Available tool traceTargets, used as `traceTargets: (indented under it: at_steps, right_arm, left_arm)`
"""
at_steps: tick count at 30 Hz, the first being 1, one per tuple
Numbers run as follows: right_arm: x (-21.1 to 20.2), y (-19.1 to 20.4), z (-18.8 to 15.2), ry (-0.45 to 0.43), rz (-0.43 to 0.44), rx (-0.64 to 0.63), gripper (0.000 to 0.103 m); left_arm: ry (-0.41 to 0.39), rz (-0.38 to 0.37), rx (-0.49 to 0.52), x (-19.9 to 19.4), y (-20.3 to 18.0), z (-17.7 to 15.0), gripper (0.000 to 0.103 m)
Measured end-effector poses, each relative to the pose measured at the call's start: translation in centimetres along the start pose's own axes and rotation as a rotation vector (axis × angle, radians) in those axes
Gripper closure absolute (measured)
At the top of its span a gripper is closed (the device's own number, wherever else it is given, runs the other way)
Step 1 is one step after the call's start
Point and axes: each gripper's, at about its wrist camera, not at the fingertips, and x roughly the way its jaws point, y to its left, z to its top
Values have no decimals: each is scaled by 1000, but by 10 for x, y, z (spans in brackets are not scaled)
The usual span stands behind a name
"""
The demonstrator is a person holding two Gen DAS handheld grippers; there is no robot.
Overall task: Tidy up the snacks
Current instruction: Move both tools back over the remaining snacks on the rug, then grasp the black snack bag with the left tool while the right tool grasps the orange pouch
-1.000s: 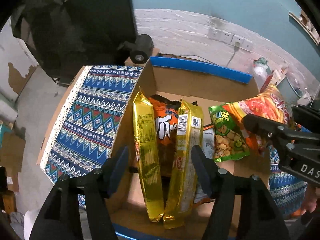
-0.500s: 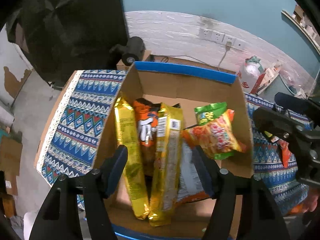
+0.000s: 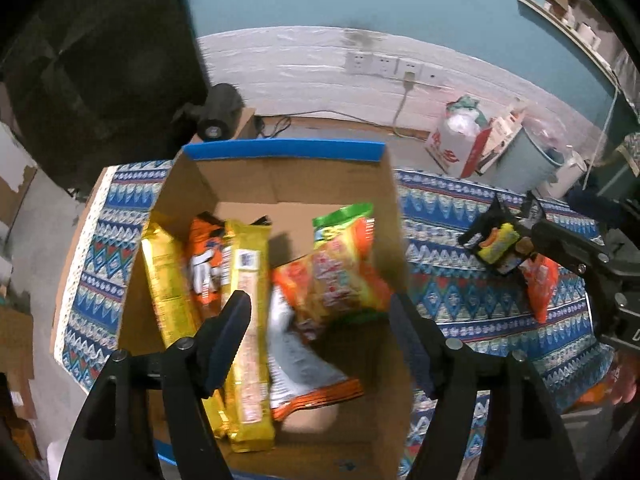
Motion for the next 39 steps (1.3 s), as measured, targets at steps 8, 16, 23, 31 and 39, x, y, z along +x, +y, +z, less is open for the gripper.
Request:
traceTargets:
  at_steps: [8, 16, 23, 31, 39]
  right_arm:
    - [-12, -45, -20, 0, -38, 63, 21]
    - [-20, -86, -37, -6, -92, 115, 20]
    - [-1, -126, -53, 41, -128, 190, 20]
    - [35, -158, -56, 79, -161, 248, 20]
    - [73, -178, -51, 120, -199, 258, 20]
  left_arm:
    - [-3, -23, 70, 2, -49, 11, 30]
    - [11, -16, 154, 16, -96, 17, 27]
    - [32, -19, 186, 37, -121, 23, 27]
    - [86, -30, 183, 71, -137, 33, 27]
    - [152, -53, 155, 101, -140, 44, 27]
